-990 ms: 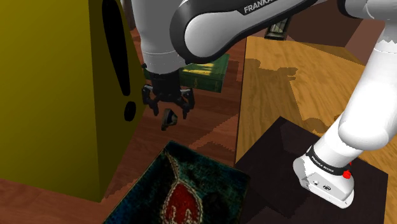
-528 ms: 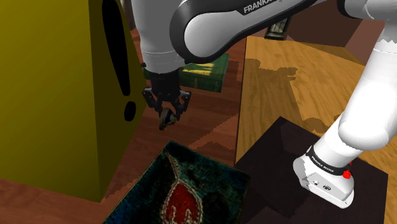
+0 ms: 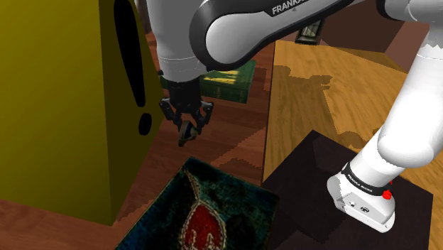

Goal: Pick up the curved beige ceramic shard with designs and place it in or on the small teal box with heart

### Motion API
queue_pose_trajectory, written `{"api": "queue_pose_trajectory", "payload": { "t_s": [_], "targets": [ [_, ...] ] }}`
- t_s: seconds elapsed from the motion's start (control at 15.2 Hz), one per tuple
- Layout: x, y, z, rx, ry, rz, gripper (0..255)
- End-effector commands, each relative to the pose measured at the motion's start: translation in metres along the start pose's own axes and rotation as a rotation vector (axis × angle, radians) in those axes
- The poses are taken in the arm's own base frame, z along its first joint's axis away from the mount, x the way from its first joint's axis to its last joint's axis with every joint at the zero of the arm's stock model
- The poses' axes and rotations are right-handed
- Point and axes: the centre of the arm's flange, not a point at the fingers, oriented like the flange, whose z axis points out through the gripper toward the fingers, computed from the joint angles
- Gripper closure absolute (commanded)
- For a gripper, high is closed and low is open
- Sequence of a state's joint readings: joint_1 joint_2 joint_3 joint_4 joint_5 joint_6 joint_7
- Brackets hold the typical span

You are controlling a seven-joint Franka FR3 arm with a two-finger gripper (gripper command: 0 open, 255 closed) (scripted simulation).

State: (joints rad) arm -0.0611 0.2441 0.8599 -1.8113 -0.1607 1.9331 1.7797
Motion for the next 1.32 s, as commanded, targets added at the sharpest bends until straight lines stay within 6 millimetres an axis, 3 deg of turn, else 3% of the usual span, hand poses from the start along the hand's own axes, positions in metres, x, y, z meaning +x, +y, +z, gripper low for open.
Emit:
{"api": "queue_pose_trajectory", "payload": {
  "t_s": [0.0, 1.25],
  "targets": [
    [0.000, 0.000, -0.003, -0.006, -0.001, 0.000, 255],
    [-0.003, 0.004, -0.103, -0.006, -0.001, 0.000, 255]
  ]
}}
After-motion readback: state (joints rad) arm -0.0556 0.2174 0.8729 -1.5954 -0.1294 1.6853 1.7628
